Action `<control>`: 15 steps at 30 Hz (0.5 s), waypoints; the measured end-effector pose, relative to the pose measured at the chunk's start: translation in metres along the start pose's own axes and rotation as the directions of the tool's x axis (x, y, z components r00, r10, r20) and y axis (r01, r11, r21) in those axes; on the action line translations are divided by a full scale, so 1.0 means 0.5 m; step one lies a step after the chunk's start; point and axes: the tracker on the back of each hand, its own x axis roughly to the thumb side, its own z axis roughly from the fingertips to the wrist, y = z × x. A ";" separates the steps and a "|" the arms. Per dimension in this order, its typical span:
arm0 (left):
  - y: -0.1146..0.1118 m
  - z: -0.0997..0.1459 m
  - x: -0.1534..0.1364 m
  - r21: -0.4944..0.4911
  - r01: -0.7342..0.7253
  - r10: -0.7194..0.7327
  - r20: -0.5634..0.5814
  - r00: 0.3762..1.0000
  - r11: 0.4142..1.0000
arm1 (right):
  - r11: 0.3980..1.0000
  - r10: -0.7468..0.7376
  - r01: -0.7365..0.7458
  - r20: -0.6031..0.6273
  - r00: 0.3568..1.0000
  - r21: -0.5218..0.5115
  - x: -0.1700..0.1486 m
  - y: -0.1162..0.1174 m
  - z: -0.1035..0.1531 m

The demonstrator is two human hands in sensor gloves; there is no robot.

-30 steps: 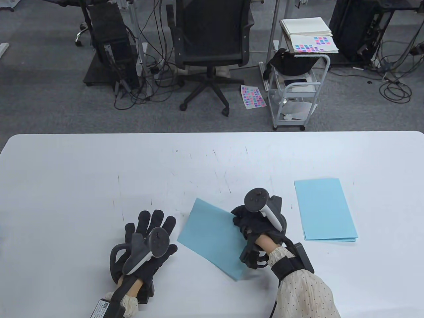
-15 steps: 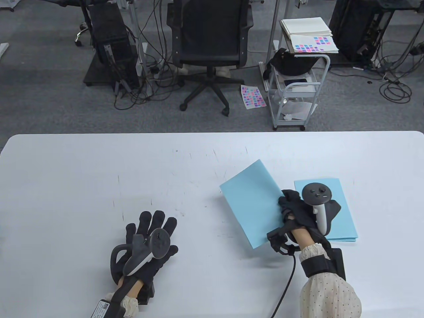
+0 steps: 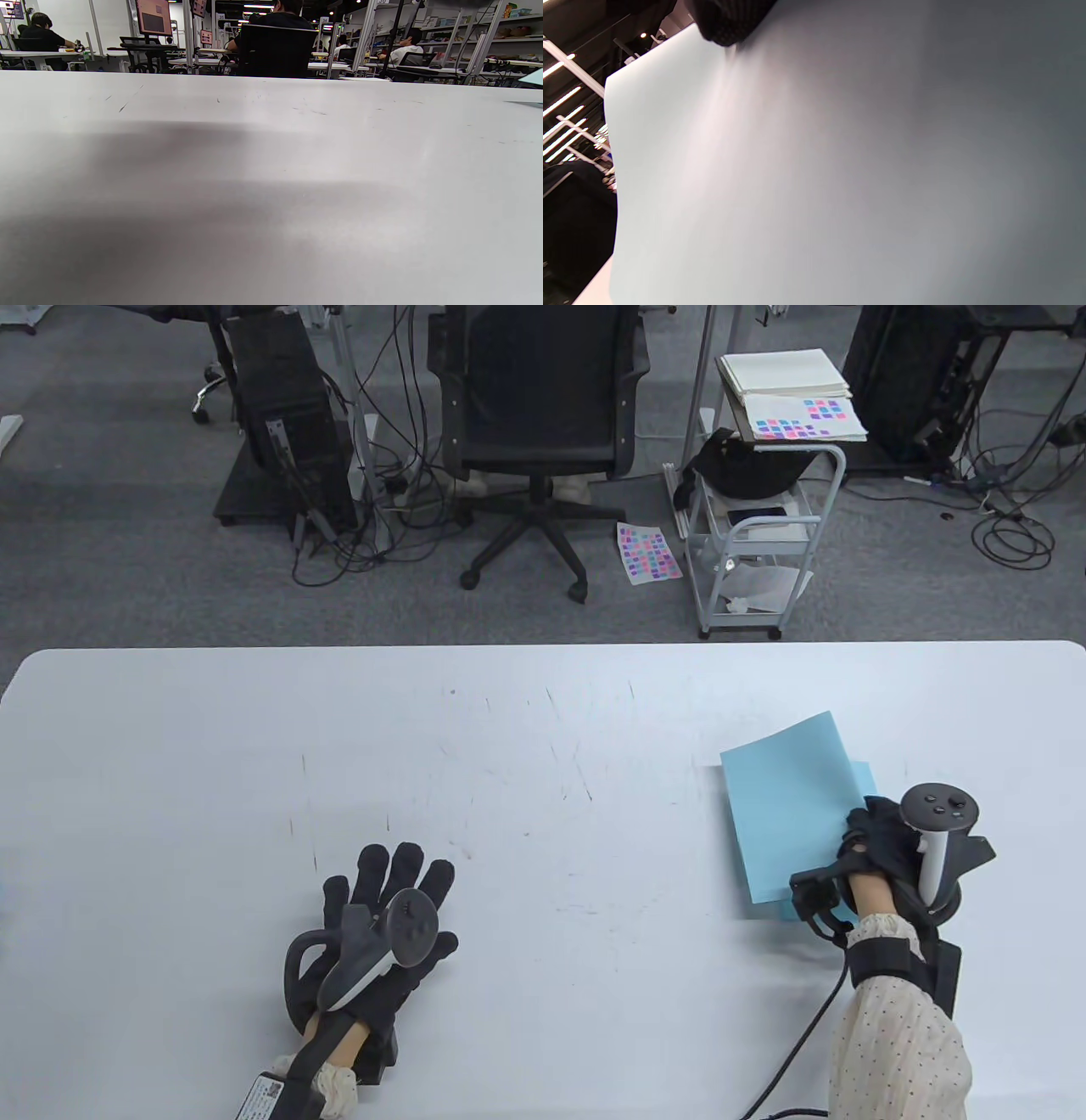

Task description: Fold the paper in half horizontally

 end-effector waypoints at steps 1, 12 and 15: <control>0.000 -0.001 -0.001 -0.002 -0.002 0.002 -0.001 1.000 1.000 | 1.000 0.007 -0.007 -0.009 1.000 -0.006 -0.005 -0.001 -0.004; 0.000 -0.005 -0.012 -0.002 -0.004 0.004 -0.015 1.000 1.000 | 0.986 0.161 -0.163 -0.049 0.986 -0.036 -0.024 0.032 -0.034; -0.001 -0.005 -0.011 -0.007 -0.001 0.001 -0.015 1.000 1.000 | 0.970 0.236 -0.238 -0.047 0.971 -0.040 -0.018 0.045 -0.033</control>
